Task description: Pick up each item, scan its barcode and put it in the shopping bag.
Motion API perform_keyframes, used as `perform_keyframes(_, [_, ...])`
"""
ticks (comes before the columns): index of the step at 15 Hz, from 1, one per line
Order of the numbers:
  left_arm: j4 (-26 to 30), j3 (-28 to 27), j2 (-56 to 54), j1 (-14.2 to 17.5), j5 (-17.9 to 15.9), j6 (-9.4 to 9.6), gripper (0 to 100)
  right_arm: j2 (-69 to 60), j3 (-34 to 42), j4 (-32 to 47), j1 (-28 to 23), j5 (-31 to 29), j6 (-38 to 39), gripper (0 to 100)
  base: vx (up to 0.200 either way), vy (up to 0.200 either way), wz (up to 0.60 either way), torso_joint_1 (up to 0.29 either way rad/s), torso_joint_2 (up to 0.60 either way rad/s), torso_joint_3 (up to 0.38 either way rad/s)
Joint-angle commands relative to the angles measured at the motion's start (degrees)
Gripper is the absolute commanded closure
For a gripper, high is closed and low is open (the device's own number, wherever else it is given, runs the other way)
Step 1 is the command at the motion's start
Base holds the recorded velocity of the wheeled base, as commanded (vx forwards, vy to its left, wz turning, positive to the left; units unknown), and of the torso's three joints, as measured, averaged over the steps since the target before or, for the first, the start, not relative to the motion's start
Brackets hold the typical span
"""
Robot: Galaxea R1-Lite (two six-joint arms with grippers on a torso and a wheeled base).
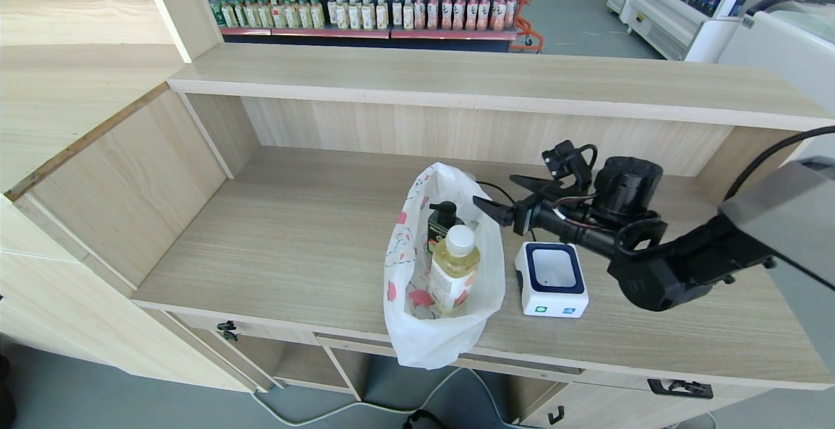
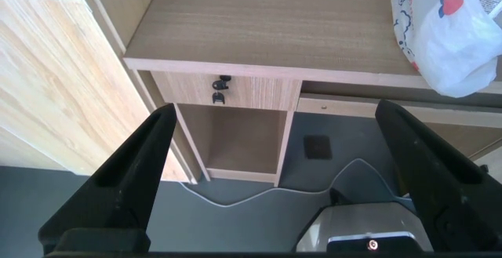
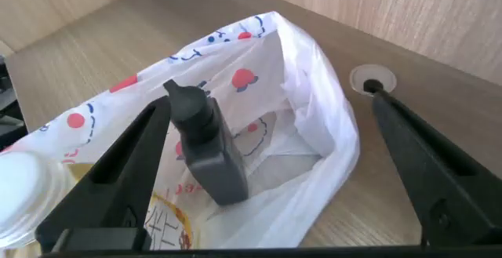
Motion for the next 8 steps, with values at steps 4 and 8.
perform_keyframes(4, [0.0, 0.0, 0.0, 0.0, 0.0, -0.01, 0, -33.5, 27.5, 3.7, -8.7, -0.1, -8.9, 0, 0.000, 0.000, 0.00, 0.000, 0.00, 0.000])
perform_keyframes(8, [0.0, 0.0, 0.0, 0.0, 0.0, -0.01, 0, -56.7, 43.7, 12.5, -16.8, -13.0, -2.4, 0, 0.000, 0.000, 0.00, 0.000, 0.00, 0.000])
